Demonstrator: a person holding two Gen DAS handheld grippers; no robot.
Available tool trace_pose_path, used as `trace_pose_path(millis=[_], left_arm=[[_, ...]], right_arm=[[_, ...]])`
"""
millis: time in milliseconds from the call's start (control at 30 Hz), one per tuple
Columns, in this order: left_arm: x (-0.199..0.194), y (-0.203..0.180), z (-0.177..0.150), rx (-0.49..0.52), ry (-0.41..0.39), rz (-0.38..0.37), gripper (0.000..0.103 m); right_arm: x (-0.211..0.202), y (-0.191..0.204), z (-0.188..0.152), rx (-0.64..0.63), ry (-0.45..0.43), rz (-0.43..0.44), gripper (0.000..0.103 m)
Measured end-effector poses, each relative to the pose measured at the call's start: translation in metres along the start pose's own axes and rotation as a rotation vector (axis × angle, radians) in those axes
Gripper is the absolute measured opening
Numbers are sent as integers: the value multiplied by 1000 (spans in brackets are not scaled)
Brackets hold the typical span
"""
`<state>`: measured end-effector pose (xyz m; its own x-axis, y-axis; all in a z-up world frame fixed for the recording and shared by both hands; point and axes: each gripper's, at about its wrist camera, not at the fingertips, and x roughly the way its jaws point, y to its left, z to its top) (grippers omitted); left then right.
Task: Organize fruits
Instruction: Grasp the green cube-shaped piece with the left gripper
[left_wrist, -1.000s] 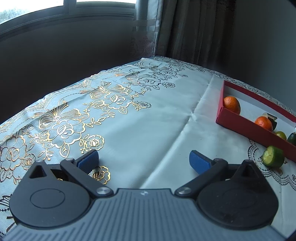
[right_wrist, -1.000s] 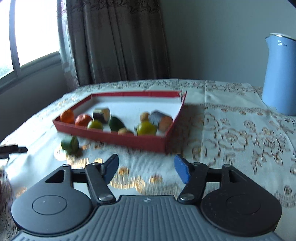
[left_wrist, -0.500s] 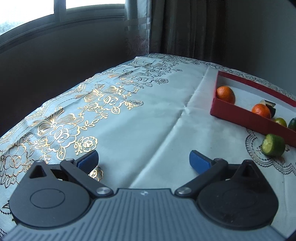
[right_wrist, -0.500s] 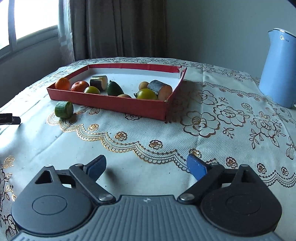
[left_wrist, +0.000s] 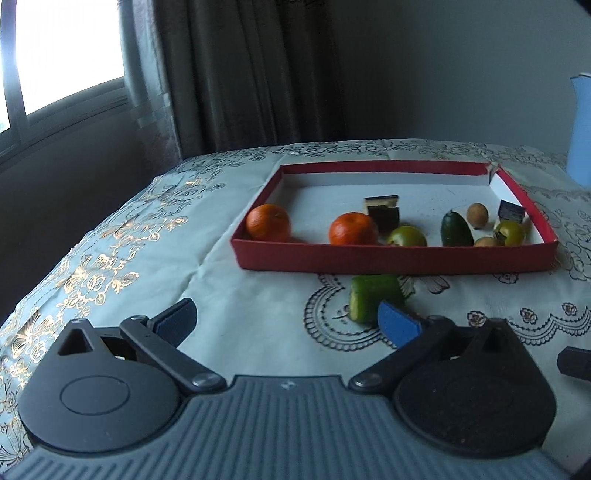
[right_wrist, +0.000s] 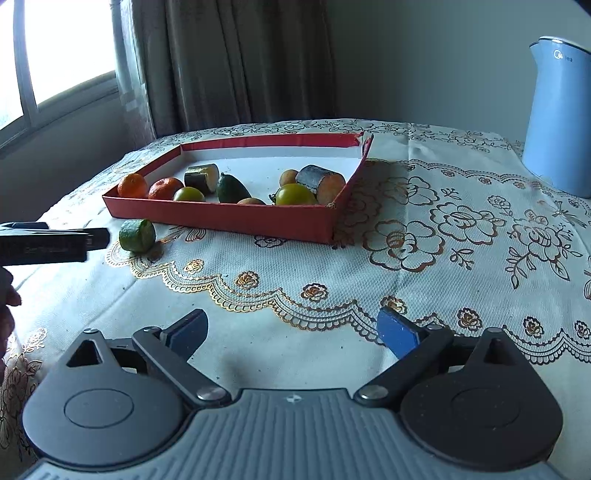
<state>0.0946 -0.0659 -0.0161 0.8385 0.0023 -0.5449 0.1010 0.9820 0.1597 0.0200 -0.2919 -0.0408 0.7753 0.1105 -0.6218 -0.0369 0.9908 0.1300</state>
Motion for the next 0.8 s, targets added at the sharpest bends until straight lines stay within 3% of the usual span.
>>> trace_pose_path(millis=[200,467,667,800], left_arm=[[23,-27,8,28,46,-19,103],[42,-35,10,14,87,3,102],[44,-31,9,-17,101,-16,86],[39,-34,9,4,92,-42,62]], right_arm=[[-1,-3,0,17,-5,17,100],[-2,-4,0,26,-7,30,102],[-1,-4,0,25,-7,30,102],[-2,-4,0,29,-9,33,102]])
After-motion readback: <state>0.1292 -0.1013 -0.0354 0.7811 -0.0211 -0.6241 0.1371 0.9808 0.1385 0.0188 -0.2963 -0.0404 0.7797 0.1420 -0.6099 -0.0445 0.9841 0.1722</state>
